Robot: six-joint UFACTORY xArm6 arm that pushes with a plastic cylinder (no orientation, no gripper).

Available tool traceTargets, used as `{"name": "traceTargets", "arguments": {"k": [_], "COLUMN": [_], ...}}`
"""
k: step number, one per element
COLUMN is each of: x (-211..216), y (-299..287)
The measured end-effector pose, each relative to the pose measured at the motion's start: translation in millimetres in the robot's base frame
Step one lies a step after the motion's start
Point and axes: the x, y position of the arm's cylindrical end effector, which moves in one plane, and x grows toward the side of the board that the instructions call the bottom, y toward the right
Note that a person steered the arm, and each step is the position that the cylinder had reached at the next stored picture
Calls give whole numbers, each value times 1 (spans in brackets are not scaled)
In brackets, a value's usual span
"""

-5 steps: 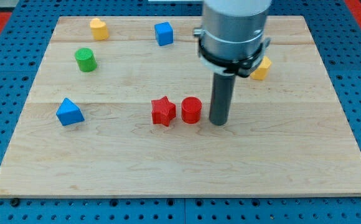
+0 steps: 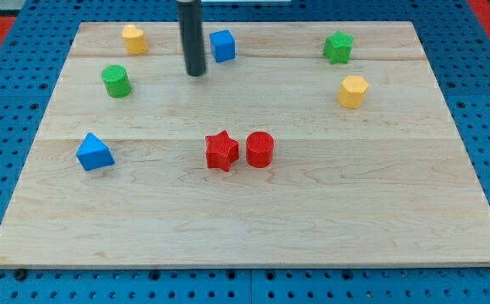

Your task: Move the yellow heart left to the yellow hexagon

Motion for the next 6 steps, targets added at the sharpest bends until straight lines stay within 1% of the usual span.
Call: {"name": "traceTargets", "arguments": {"k": [2,3,4,6], "x": [-23,-79,-104,-84], "y": [-179,-185,-145,-92]}}
